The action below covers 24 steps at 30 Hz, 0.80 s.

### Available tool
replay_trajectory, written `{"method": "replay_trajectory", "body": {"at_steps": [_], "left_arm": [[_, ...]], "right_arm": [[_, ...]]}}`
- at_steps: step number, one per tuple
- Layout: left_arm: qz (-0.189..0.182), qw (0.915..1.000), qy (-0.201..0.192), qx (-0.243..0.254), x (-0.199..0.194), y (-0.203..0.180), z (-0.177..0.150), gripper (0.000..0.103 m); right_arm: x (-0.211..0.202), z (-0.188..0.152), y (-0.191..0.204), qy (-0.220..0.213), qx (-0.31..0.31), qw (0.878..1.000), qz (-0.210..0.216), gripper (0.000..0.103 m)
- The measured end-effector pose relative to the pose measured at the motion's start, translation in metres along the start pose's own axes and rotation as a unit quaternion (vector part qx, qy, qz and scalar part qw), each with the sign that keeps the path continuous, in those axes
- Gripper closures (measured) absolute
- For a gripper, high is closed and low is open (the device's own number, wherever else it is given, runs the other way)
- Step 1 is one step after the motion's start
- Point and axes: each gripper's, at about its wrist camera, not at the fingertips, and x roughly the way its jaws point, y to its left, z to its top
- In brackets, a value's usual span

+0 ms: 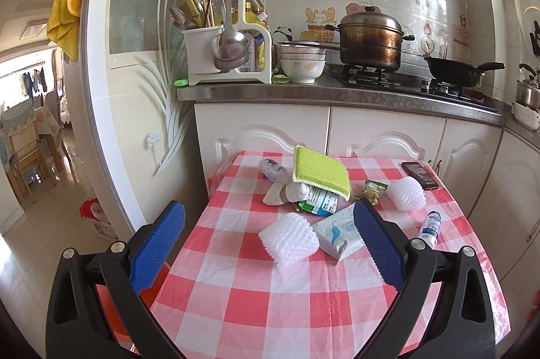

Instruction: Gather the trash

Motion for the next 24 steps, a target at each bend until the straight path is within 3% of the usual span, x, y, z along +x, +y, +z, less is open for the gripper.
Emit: {"method": "replay_trajectory", "body": {"at_steps": [17, 24], "left_arm": [[0.007, 0.9999, 0.009, -0.005, 0.013, 0.007, 0.003, 0.005], [0.006, 0.9998, 0.02, -0.003, 0.025, 0.005, -0.002, 0.005]], "right_arm": [[0.015, -0.004, -0.004, 0.011, 0.005, 1.0, 0.01, 0.003], [0.029, -0.013, -0.01, 0.036, 0.018, 0.999, 0.023, 0.003]]}}
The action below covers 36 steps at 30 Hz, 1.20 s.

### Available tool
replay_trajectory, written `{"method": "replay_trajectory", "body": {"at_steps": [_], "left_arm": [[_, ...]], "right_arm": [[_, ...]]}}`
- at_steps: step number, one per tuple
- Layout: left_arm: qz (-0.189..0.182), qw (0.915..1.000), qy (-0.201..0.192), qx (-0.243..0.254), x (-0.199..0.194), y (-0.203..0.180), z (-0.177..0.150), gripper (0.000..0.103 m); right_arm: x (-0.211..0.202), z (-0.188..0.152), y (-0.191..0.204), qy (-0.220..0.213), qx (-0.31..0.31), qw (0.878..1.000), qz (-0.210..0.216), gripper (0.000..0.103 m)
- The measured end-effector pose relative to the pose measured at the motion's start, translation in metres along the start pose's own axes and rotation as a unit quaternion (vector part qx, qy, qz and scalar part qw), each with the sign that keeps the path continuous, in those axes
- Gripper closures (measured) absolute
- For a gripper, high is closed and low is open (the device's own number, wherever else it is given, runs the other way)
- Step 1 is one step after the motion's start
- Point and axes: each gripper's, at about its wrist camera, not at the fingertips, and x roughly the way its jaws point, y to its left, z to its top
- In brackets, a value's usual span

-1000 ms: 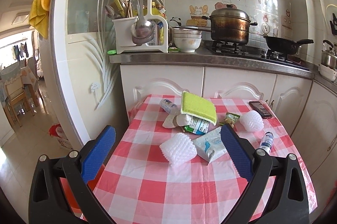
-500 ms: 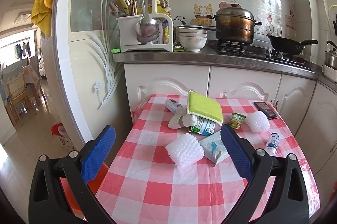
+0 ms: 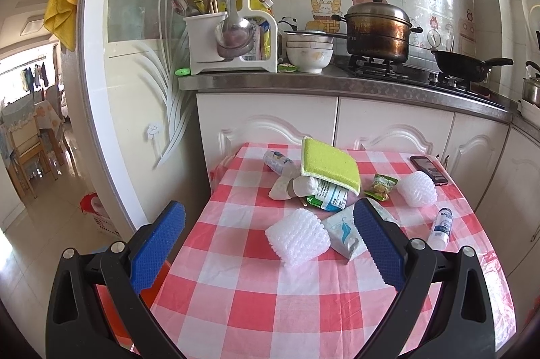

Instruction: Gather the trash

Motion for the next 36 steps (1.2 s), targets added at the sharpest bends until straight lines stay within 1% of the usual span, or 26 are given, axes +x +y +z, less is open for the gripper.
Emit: {"method": "replay_trajectory", "body": {"at_steps": [2, 7, 9, 12, 14, 15, 17, 20, 22, 25, 27, 29, 32, 36], "left_arm": [[-0.002, 1.0, 0.007, -0.001, 0.005, 0.0, -0.002, 0.005], [-0.001, 0.9998, 0.021, -0.004, 0.016, 0.003, -0.01, 0.005], [-0.007, 0.9995, 0.029, -0.006, 0.023, 0.005, -0.014, 0.005], [-0.024, 0.9988, 0.042, -0.007, 0.033, 0.008, -0.021, 0.005], [-0.041, 0.9977, 0.052, -0.011, 0.041, 0.009, -0.026, 0.005], [-0.056, 0.9967, 0.058, -0.013, 0.046, 0.009, -0.029, 0.005], [-0.081, 0.9946, 0.062, -0.014, 0.053, 0.007, -0.035, 0.005], [-0.103, 0.9924, 0.068, 0.002, 0.063, 0.001, -0.04, 0.005], [-0.107, 0.9912, 0.077, 0.007, 0.073, 0.0, -0.042, 0.005], [-0.114, 0.9887, 0.097, -0.003, 0.088, 0.002, -0.046, 0.005], [-0.115, 0.9883, 0.1, -0.006, 0.098, 0.0, -0.048, 0.005], [-0.116, 0.9881, 0.101, 0.004, 0.106, -0.003, -0.05, 0.005], [-0.117, 0.9869, 0.11, 0.017, 0.12, -0.009, -0.05, 0.005], [-0.12, 0.986, 0.115, 0.013, 0.136, -0.012, -0.05, 0.005]], "right_arm": [[0.004, -0.003, -0.002, 0.009, 0.004, 1.0, 0.004, 0.003], [0.021, -0.014, -0.009, 0.048, 0.024, 0.998, 0.015, 0.003], [0.027, -0.019, -0.013, 0.061, 0.031, 0.998, 0.01, 0.003], [0.037, -0.025, -0.021, 0.083, 0.043, 0.996, 0.004, 0.003], [0.047, -0.032, -0.03, 0.103, 0.053, 0.993, -0.005, 0.003], [0.052, -0.036, -0.035, 0.115, 0.058, 0.992, -0.007, 0.003], [0.064, -0.046, -0.044, 0.141, 0.07, 0.988, -0.007, 0.003], [0.084, -0.061, -0.056, 0.178, 0.089, 0.98, -0.014, 0.003], [0.092, -0.07, -0.064, 0.197, 0.109, 0.974, -0.009, 0.003], [0.107, -0.084, -0.075, 0.225, 0.141, 0.964, 0.002, 0.003], [0.116, -0.092, -0.081, 0.241, 0.163, 0.957, 0.015, 0.003], [0.126, -0.099, -0.085, 0.255, 0.181, 0.949, 0.031, 0.003], [0.138, -0.104, -0.089, 0.263, 0.207, 0.941, 0.053, 0.003], [0.157, -0.107, -0.094, 0.275, 0.218, 0.935, 0.054, 0.004]]}}
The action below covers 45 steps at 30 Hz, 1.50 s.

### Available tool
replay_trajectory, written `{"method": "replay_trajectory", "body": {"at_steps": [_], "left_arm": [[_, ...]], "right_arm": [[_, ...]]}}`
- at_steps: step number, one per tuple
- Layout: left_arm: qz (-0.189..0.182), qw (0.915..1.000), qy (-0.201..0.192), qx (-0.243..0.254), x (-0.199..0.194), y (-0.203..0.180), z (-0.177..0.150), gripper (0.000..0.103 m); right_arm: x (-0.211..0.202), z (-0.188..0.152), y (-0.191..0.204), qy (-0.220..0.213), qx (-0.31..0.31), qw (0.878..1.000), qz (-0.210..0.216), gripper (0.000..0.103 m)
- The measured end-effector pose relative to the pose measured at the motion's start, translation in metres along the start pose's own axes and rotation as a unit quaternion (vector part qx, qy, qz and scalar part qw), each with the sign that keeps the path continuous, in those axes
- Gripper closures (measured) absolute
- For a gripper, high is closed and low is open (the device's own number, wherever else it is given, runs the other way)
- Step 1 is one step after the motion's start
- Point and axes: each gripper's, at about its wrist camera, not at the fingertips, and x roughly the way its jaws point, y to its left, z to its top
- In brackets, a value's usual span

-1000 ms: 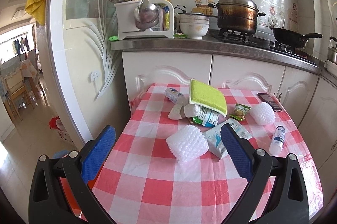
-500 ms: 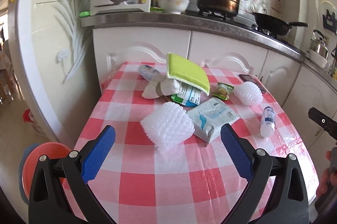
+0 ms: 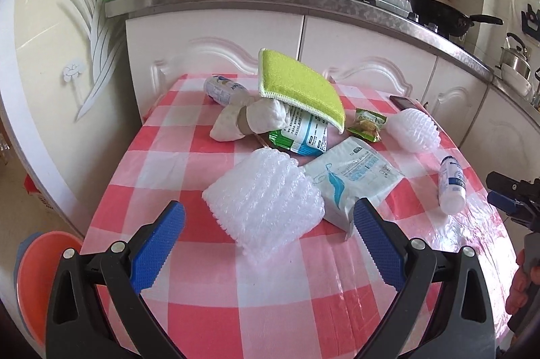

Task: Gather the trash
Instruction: 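Grasp the white bottle with the right gripper while the left gripper grasps the white foam net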

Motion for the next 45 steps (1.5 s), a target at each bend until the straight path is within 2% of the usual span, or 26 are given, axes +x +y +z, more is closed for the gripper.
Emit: {"method": "replay_trajectory", "body": {"at_steps": [2, 4, 5, 6, 10, 11, 12, 14, 18, 21, 27, 34, 38, 40, 45], "left_arm": [[-0.001, 1.0, 0.007, -0.007, 0.007, 0.002, 0.001, 0.005], [-0.006, 0.9997, 0.012, -0.018, 0.013, 0.005, 0.003, 0.005], [-0.009, 0.9996, 0.013, -0.025, 0.015, 0.006, 0.003, 0.005], [-0.01, 0.9994, 0.013, -0.029, 0.017, 0.007, 0.004, 0.005], [-0.012, 0.999, 0.013, -0.042, 0.022, 0.012, 0.005, 0.007], [-0.013, 0.9988, 0.015, -0.045, 0.025, 0.014, 0.005, 0.014], [-0.013, 0.9985, 0.02, -0.049, 0.027, 0.016, 0.005, 0.03], [-0.025, 0.9971, 0.027, -0.066, 0.031, 0.021, 0.005, 0.031], [-0.042, 0.9955, 0.022, -0.083, 0.031, 0.026, 0.003, 0.044], [-0.053, 0.9936, 0.027, -0.095, 0.03, 0.029, 0.002, 0.05], [-0.054, 0.9928, 0.024, -0.105, 0.021, 0.033, -0.001, 0.06], [-0.058, 0.9927, 0.007, -0.105, -0.005, 0.043, -0.005, 0.062], [-0.053, 0.9926, -0.005, -0.109, -0.024, 0.055, -0.008, 0.062], [-0.044, 0.9926, -0.011, -0.112, -0.033, 0.064, -0.01, 0.062], [-0.002, 0.9927, -0.022, -0.118, -0.059, 0.099, -0.021, 0.062]], "right_arm": [[0.01, 0.006, -0.003, 0.006, 0.012, 1.0, 0.0, 0.006], [0.02, 0.01, -0.009, 0.016, 0.031, 0.999, 0.001, 0.015], [0.025, 0.012, -0.011, 0.021, 0.041, 0.999, 0.004, 0.026], [0.029, 0.013, -0.012, 0.024, 0.046, 0.999, 0.004, 0.03], [0.041, 0.015, -0.012, 0.034, 0.049, 0.998, -0.003, 0.031], [0.043, 0.015, -0.01, 0.037, 0.046, 0.998, -0.005, 0.031], [0.046, 0.014, -0.009, 0.039, 0.041, 0.998, -0.01, 0.031], [0.05, 0.012, -0.004, 0.044, 0.033, 0.998, -0.017, 0.033], [0.053, 0.009, -0.001, 0.047, 0.02, 0.998, -0.022, 0.048], [0.054, 0.007, 0.003, 0.046, 0.009, 0.999, -0.02, 0.052], [0.052, -0.002, 0.009, 0.047, -0.001, 0.999, 0.002, 0.055], [0.041, -0.011, 0.018, 0.055, 0.015, 0.997, 0.059, 0.056], [0.034, -0.015, 0.042, 0.059, -0.01, 0.995, 0.084, 0.056], [0.032, -0.018, 0.056, 0.065, -0.018, 0.992, 0.11, 0.056], [0.037, -0.031, 0.107, 0.093, -0.065, 0.981, 0.156, 0.056]]}}
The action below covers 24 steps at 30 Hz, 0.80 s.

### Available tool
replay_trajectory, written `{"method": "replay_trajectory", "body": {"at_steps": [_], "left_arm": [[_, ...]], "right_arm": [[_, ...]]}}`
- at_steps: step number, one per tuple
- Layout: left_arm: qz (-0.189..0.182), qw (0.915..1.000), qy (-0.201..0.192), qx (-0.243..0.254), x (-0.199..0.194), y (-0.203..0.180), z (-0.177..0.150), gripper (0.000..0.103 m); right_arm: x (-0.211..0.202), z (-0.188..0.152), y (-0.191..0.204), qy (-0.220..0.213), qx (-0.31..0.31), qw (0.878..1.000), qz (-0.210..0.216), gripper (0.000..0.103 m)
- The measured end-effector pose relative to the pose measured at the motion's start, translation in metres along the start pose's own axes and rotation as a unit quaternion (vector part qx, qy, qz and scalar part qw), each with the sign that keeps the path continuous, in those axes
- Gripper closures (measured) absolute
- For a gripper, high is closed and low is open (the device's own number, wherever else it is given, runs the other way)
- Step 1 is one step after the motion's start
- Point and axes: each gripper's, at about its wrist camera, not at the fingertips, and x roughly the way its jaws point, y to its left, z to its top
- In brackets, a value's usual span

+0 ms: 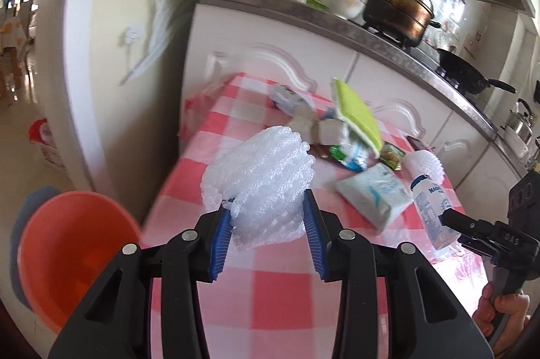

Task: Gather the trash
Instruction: 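Grasp the white bottle with the right gripper while the left gripper grasps the white foam net, then carry both items to the orange bucket and open both grippers to drop them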

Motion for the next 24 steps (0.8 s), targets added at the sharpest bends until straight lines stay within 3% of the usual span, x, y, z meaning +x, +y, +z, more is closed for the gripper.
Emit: {"method": "replay_trajectory", "body": {"at_steps": [6, 14, 24], "left_arm": [[0.059, 0.9977, -0.01, -0.033, -0.03, 0.06, -0.004, 0.061], [0.139, 0.9867, 0.005, -0.084, -0.041, 0.137, -0.021, 0.059], [0.165, 0.9778, 0.042, -0.123, -0.024, 0.187, -0.048, 0.057]], "right_arm": [[0.045, -0.008, 0.067, 0.063, -0.056, 0.995, 0.062, 0.056], [0.118, -0.025, 0.15, 0.149, -0.129, 0.973, 0.118, 0.056], [0.2, -0.059, 0.217, 0.239, -0.178, 0.943, 0.145, 0.06]]}}
